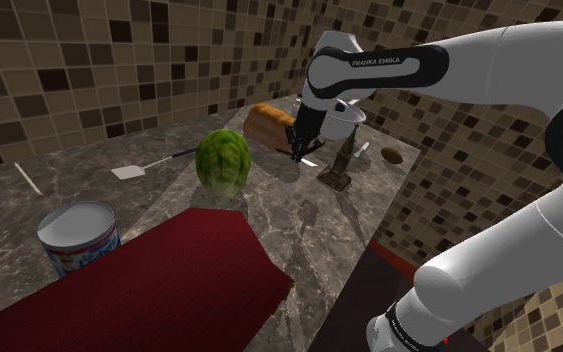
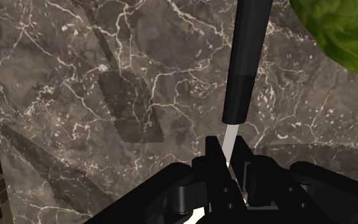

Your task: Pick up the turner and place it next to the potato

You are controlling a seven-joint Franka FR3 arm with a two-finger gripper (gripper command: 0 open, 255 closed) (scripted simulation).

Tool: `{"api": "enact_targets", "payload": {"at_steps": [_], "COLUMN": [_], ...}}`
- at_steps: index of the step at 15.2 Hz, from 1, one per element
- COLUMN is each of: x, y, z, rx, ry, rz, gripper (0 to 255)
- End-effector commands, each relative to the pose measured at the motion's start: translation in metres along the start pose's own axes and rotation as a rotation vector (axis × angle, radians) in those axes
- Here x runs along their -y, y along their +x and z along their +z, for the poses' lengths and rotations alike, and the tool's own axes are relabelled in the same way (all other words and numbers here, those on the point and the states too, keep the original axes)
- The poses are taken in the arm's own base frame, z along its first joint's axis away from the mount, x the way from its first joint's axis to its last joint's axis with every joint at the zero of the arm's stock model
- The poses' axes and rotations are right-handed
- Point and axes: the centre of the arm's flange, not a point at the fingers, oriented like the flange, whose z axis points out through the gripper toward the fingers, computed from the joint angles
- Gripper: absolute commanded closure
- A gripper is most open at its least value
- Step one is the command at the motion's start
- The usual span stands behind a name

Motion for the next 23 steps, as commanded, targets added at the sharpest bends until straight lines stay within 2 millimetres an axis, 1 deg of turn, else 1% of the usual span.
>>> {"api": "enact_targets", "payload": {"at_steps": [1,23], "x": [-0.01,-0.14], "y": [0.024,0.284], "z": [0.0,-0.017], "rx": [0.0,0.0], "ry": [0.0,0.0], "rz": [-0.002,-0.002], "gripper": [255,255]}}
